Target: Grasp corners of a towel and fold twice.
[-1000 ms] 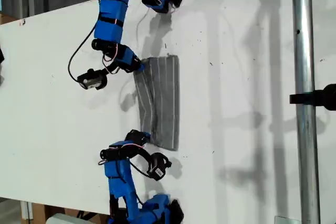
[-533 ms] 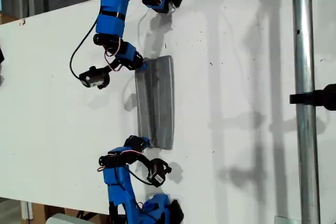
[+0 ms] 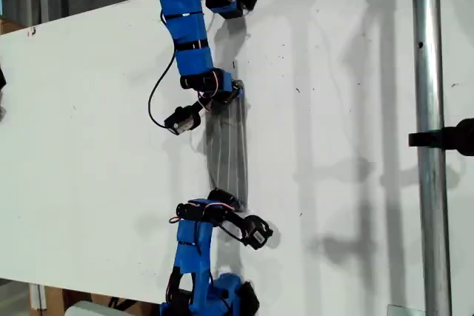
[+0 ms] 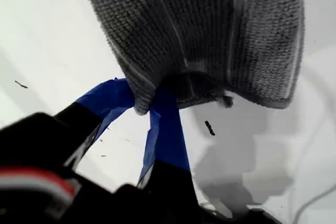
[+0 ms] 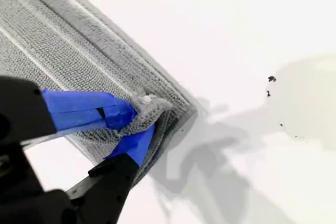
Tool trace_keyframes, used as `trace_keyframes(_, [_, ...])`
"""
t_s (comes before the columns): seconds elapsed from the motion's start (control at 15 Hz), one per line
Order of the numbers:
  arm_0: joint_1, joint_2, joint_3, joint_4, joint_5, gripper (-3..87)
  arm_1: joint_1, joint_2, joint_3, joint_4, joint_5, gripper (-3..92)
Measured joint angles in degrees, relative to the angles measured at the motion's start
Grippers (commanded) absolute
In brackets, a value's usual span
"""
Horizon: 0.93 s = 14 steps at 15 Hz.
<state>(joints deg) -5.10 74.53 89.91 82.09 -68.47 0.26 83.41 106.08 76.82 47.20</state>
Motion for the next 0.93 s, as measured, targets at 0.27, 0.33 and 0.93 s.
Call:
trace_keyframes(0.27, [0.7,-5.8,-4.7,2.8,-2.3,27.5,0.0,-3.9,-0.6,2.5,3.2,30.6])
trace_keyframes(0.33, [0.9,-5.9,-6.7,6.8,-1.9,27.5,0.0,-1.8,-0.7,5.6,3.3,31.6])
trace_keyframes(0.93, [5.4,42.6,16.3,6.9,5.0,28.3,7.9,51.7,15.8,18.8,12.1,35.0])
